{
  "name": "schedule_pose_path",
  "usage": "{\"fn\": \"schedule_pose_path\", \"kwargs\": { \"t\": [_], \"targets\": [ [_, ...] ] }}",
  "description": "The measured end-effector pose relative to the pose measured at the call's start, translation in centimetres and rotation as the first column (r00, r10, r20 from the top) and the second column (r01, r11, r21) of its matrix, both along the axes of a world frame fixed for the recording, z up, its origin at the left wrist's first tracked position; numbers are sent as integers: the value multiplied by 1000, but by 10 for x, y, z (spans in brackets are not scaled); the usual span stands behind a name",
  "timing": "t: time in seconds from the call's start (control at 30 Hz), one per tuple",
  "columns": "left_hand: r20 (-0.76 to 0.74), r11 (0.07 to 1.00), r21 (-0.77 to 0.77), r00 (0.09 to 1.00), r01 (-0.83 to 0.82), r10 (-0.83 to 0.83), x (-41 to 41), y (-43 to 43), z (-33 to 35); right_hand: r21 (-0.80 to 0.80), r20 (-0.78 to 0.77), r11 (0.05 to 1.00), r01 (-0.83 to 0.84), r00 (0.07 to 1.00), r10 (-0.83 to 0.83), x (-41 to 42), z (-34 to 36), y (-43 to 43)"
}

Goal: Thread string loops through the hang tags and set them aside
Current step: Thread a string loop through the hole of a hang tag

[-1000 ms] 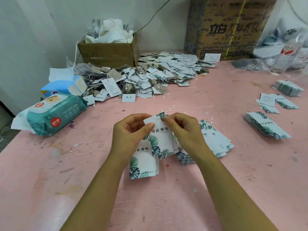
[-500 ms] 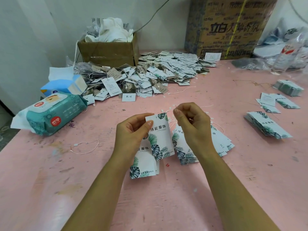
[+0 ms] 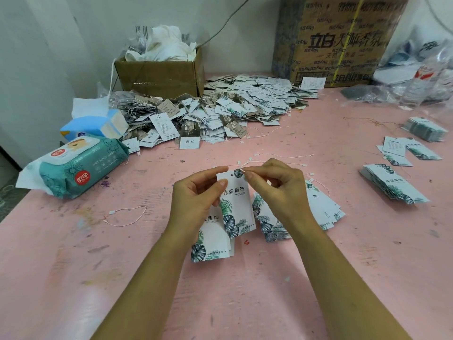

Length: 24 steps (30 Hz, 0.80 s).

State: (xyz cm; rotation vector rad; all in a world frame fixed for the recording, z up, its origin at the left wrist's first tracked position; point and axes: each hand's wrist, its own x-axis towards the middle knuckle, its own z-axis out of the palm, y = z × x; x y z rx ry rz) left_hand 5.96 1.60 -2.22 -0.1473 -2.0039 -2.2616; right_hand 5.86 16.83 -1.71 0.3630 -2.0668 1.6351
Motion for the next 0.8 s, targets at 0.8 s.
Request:
{"fn": "schedule_pose_path", "kwargs": {
  "t": [0.8],
  "targets": [
    [-39, 998, -46, 999, 30, -32, -1, -1, -4, 331, -179, 920, 211, 971, -158, 0, -3, -4]
  ]
}}
